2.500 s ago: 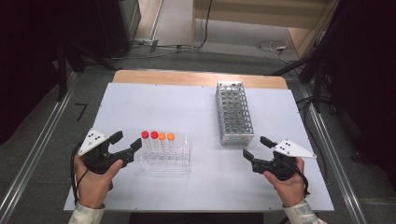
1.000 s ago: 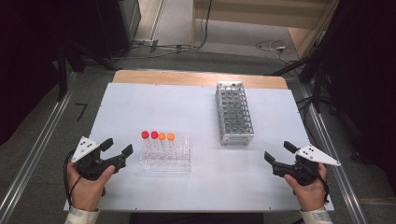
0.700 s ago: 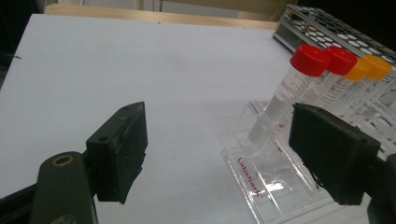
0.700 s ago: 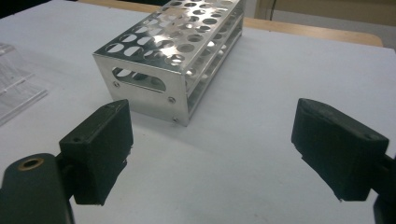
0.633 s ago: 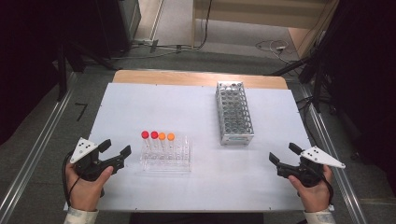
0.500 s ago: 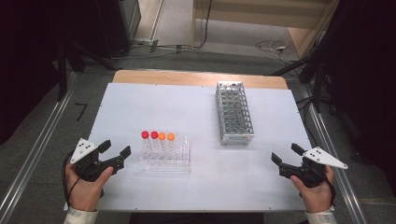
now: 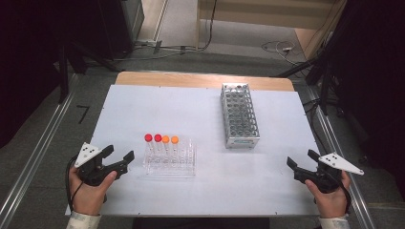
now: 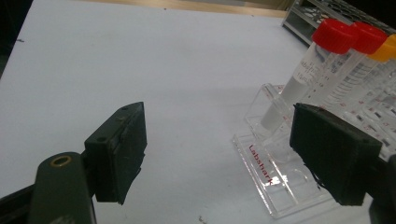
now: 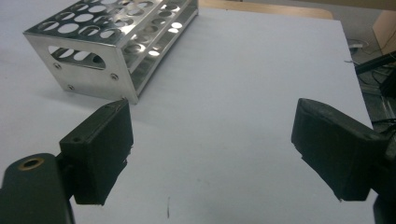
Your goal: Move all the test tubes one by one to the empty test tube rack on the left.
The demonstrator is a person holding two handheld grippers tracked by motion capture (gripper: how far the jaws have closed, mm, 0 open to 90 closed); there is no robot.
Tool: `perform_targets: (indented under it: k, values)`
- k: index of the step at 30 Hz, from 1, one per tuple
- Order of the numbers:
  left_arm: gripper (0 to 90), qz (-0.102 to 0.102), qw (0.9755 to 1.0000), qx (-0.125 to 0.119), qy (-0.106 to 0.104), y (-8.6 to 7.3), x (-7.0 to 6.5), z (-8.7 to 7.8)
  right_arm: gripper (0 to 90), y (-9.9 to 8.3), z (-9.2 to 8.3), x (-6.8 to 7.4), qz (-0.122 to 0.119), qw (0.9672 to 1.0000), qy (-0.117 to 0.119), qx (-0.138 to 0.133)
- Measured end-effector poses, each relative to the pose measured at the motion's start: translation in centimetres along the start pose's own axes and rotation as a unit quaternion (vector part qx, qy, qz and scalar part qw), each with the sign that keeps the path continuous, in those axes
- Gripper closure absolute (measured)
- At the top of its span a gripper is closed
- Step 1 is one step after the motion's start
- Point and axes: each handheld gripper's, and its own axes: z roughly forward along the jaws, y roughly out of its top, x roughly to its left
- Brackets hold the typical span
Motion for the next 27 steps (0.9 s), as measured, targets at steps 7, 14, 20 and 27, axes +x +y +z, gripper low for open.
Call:
perform_targets:
  k: [7,14,20,27]
  values:
    - [19.4,0.001,1.0000,0.006,0.006,-0.4,0.1,0.4,11.2,-0.7,0.4,-0.8,-0.009,0.9995,-0.027,0.016]
    - [19.5,0.001,0.9999,0.007,0.012,-0.5,0.4,0.5,11.2,-1.5,0.3,-1.9,0.006,0.9990,-0.037,0.025]
    - [19.4,0.002,0.9998,0.011,0.017,-0.8,0.5,0.7,11.2,-1.7,0.2,-2.1,0.014,0.9989,-0.038,0.025]
    - [19.2,0.002,0.9996,0.021,0.021,-1.1,0.8,1.0,11.2,-2.0,0.7,-2.4,0.016,0.9984,-0.043,0.034]
